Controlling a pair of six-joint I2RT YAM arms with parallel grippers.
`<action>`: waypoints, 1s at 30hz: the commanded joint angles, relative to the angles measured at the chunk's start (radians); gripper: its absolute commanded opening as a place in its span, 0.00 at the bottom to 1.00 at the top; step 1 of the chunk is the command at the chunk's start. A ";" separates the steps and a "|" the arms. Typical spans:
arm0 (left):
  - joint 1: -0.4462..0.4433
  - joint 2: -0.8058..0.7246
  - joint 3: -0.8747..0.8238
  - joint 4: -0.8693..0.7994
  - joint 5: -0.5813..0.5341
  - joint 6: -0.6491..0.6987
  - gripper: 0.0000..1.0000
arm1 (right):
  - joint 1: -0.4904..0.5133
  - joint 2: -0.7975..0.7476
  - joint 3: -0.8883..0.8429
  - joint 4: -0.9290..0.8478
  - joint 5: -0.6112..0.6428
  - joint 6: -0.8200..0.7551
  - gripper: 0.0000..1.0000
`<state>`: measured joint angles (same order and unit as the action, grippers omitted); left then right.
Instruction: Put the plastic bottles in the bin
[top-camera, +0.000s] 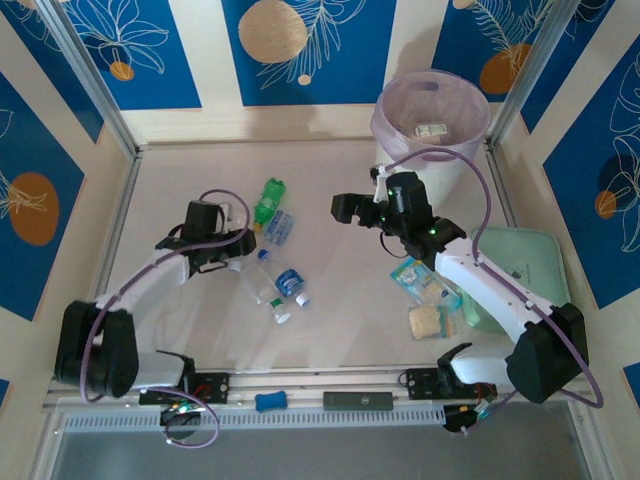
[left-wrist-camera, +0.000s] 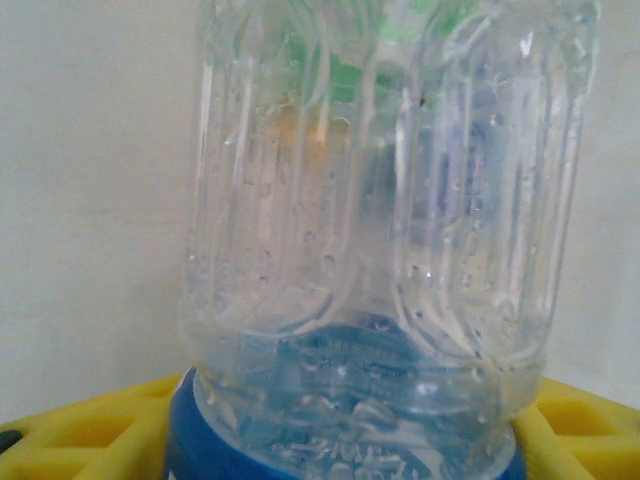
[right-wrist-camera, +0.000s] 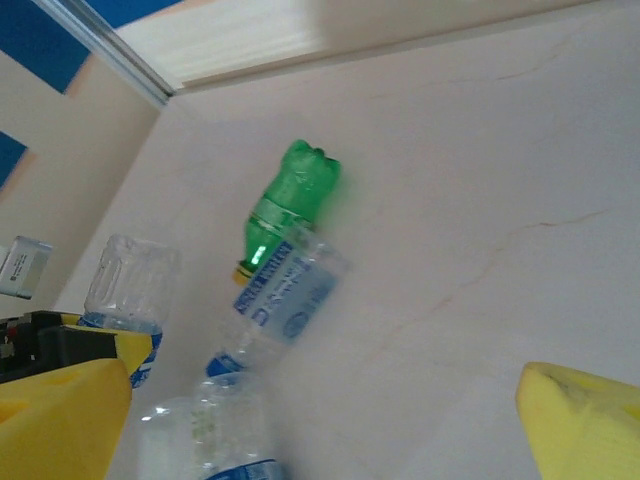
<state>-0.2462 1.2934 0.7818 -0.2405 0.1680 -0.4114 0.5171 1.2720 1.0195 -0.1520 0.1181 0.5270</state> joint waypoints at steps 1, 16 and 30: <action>0.001 -0.094 -0.046 0.119 0.167 -0.064 0.47 | 0.009 0.040 0.005 0.095 -0.114 0.053 0.99; -0.207 -0.097 -0.091 0.423 0.286 -0.156 0.45 | 0.110 0.235 0.080 0.305 -0.356 0.171 0.99; -0.301 -0.032 -0.056 0.488 0.308 -0.158 0.45 | 0.124 0.297 0.102 0.297 -0.371 0.176 0.91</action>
<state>-0.5304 1.2530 0.6865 0.1974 0.4397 -0.5713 0.6403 1.5612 1.0939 0.1417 -0.2367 0.7052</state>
